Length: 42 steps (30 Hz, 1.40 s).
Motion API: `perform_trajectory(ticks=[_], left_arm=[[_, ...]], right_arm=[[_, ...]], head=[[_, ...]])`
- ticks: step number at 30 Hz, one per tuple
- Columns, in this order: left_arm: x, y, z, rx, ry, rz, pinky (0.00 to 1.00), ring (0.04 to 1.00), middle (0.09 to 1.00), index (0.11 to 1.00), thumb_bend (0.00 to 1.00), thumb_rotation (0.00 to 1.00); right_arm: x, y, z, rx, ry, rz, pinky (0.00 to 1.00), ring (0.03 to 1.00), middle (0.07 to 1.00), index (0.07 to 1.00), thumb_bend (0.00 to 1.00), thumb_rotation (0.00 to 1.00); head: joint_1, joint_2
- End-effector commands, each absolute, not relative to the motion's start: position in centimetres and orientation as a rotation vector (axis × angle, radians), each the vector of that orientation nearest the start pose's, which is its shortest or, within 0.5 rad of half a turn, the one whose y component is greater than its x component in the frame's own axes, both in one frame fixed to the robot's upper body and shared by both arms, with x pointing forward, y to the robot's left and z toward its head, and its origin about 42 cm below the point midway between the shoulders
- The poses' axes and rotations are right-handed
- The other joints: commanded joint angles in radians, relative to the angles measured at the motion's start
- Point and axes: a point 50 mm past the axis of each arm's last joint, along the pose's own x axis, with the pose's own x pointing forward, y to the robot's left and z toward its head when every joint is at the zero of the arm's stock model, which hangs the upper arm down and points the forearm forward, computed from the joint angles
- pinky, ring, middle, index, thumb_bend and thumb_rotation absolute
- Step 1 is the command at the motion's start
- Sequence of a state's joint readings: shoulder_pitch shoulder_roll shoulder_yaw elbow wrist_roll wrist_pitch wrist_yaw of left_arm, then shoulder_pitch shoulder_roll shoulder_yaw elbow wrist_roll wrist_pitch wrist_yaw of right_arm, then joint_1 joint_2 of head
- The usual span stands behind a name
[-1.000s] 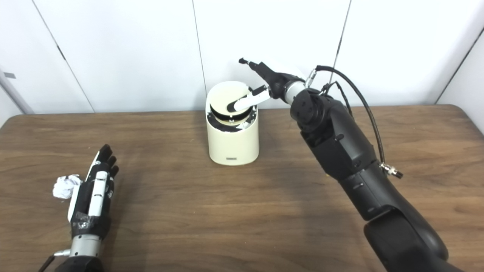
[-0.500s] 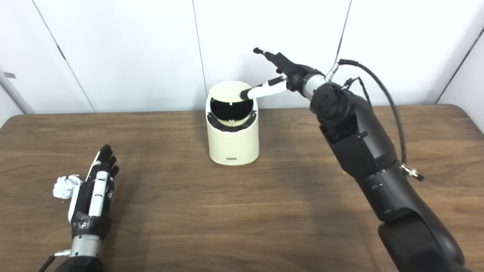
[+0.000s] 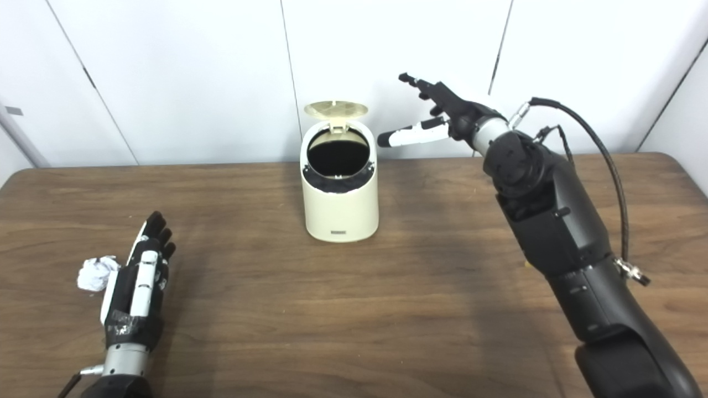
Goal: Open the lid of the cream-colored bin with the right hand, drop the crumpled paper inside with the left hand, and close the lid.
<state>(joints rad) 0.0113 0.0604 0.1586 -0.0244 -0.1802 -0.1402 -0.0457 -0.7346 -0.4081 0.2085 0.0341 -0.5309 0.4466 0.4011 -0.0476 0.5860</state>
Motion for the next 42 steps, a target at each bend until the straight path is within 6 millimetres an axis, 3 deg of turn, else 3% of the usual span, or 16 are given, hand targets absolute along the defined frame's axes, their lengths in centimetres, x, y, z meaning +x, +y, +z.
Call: perform_trajectory(ticks=[1,6,15,29,42], left_arm=[[26.6,26.7,8.6,-0.140,-0.098,0.123,1.00,1.000,0.999,0.987,0.40,0.78],[26.6,26.9,8.8,-0.136,-0.089,0.124,1.00,1.000,1.000,0.989,0.40,0.79],[26.6,27.3,9.0,-0.129,-0.083,0.129,1.00,1.000,1.000,0.984,0.41,0.78],[26.7,27.5,9.4,-0.119,-0.084,0.116,1.00,1.000,1.000,0.987,0.42,0.81],[26.8,27.4,9.3,-0.132,-0.080,0.111,1.00,1.000,1.000,0.993,0.42,0.80]], right_arm=[[45.8,-24.3,34.8,-0.970,-0.176,0.163,0.78,0.915,0.950,0.933,0.81,0.54],[44.8,-25.3,33.3,-0.905,-0.141,0.147,0.82,0.929,0.950,0.918,0.74,0.54],[43.0,-27.4,29.2,-0.755,-0.049,0.129,0.83,0.901,0.920,0.910,0.52,0.82],[39.7,-28.5,23.6,-0.307,-0.128,0.063,0.99,0.993,0.995,0.944,0.50,0.99],[39.0,-28.5,20.9,-0.071,-0.149,-0.039,1.00,1.000,1.000,0.999,0.54,1.00]], head=[[-0.001,0.001],[-0.004,0.006],[-0.008,0.010],[-0.017,0.014],[-0.024,0.020]])
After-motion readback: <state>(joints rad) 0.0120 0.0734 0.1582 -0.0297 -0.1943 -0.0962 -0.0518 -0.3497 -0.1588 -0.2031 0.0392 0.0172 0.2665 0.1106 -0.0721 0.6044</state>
